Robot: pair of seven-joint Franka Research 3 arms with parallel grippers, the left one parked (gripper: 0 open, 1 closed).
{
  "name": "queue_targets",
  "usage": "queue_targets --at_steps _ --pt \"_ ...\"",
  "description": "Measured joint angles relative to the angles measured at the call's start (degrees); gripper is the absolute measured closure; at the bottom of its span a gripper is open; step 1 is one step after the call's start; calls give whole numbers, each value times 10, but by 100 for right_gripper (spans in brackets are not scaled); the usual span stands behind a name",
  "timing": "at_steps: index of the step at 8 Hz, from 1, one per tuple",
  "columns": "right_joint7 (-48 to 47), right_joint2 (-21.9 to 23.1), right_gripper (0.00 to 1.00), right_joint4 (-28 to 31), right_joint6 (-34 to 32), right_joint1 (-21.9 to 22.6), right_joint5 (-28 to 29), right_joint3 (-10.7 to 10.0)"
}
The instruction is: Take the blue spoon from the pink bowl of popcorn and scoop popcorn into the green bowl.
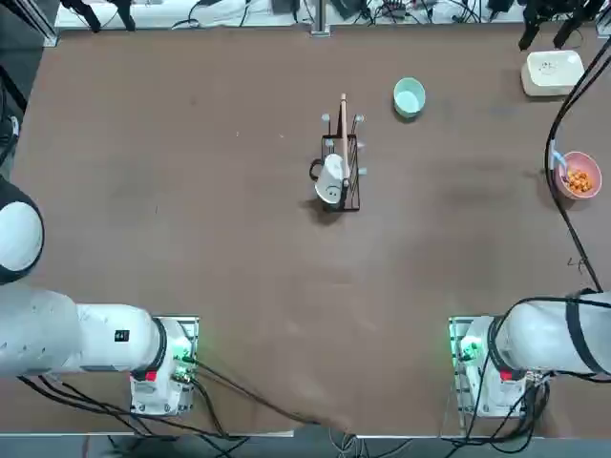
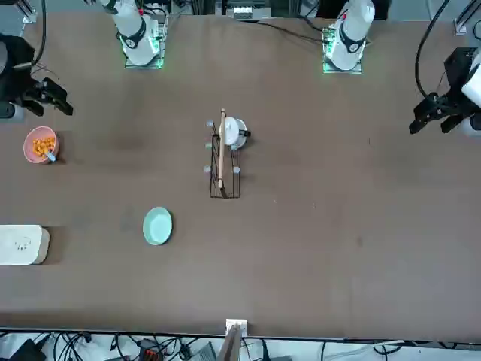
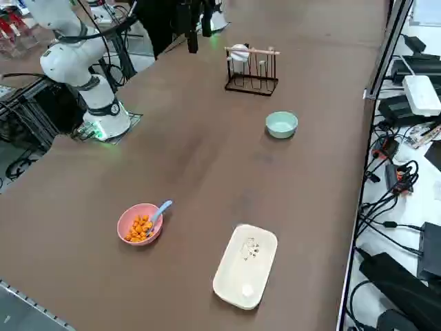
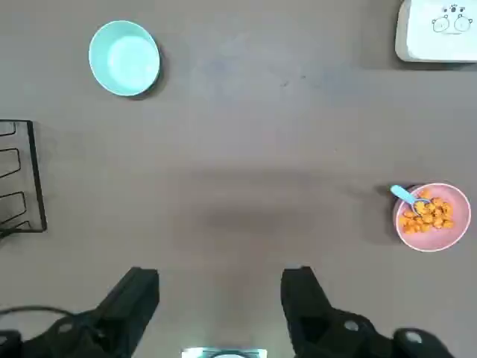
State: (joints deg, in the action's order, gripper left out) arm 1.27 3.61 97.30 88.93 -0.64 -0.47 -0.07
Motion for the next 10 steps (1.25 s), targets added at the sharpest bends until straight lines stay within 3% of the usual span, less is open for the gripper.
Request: queue_targets --at_steps 4,7,9,10 --pt "1 -9 0 1 -9 0 0 0" --pt "-2 -61 0 5 -66 -12 -11 -2" --pt "-23 -106 0 26 -50 -19 -95 -4" --pt "-62 -122 0 50 -10 -19 -152 -4"
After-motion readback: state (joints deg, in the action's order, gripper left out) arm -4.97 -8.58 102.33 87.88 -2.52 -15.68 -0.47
